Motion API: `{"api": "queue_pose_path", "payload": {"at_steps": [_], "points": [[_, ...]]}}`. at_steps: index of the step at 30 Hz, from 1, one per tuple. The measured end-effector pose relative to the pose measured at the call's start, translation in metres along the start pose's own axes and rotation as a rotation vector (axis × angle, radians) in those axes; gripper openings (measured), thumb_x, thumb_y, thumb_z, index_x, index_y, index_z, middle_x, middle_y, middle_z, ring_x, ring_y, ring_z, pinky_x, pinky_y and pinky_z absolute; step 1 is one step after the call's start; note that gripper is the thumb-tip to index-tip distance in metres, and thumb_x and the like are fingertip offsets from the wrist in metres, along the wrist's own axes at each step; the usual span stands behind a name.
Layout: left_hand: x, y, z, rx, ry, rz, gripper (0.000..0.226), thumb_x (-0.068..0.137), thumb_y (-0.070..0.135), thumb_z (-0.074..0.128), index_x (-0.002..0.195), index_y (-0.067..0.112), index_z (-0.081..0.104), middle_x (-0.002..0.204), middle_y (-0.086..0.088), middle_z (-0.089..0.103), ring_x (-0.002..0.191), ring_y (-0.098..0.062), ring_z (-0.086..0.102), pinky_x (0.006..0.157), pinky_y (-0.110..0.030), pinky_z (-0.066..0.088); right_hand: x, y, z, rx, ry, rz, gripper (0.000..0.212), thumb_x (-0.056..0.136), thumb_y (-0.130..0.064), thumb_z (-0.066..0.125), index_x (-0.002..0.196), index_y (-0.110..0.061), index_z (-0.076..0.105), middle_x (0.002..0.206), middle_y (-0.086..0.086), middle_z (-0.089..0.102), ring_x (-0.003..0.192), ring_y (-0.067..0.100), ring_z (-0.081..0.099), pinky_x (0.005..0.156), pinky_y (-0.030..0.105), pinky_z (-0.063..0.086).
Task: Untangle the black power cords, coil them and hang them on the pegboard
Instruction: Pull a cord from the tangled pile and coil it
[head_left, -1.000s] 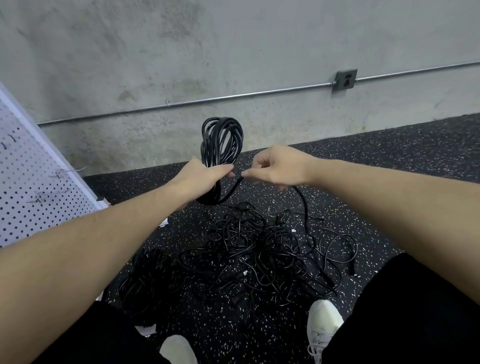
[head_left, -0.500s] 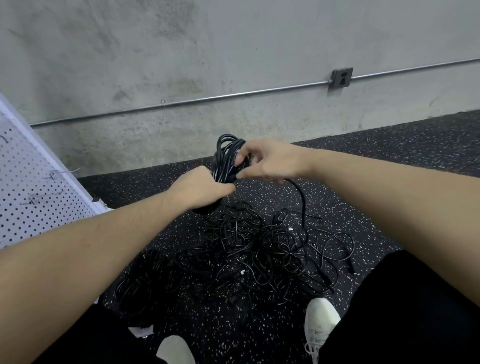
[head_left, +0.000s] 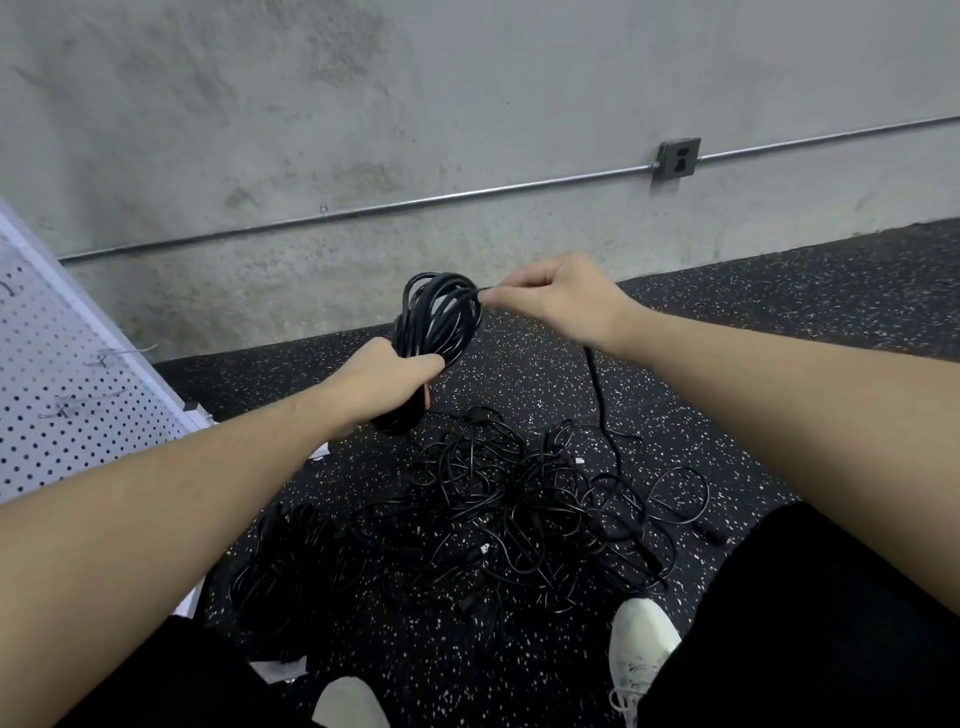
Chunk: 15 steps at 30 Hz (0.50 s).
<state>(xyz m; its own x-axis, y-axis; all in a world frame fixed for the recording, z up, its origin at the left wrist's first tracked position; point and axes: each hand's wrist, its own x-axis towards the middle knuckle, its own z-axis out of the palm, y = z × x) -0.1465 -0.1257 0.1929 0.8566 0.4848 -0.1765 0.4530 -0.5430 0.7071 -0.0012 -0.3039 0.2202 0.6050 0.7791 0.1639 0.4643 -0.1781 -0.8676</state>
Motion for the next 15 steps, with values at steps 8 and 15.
{"api": "queue_pose_path", "payload": {"at_steps": [8,15], "points": [[-0.005,0.015,0.01,-0.118,-0.009,0.118,0.042,0.091,0.027,0.057,0.054,0.013,0.067,0.06,0.001,0.067,0.067,-0.018,0.059,0.071,-0.031,0.043,0.008,-0.004,0.018,0.156,0.334,0.033,0.047,0.082,-0.05,0.08,0.075,-0.019,0.044,0.065,-0.002,0.049,0.051,0.007,0.043,0.052,0.028,0.04],[-0.014,0.033,0.021,-0.309,-0.06,0.187,0.031,0.084,0.035,0.057,0.079,0.011,0.076,0.061,0.008,0.067,0.057,-0.005,0.058,0.067,-0.029,0.042,0.012,-0.013,0.03,0.579,0.232,0.267,0.064,0.081,-0.052,0.079,0.122,-0.026,0.037,0.099,0.014,0.075,0.072,0.022,0.07,0.064,0.037,0.057]]}}
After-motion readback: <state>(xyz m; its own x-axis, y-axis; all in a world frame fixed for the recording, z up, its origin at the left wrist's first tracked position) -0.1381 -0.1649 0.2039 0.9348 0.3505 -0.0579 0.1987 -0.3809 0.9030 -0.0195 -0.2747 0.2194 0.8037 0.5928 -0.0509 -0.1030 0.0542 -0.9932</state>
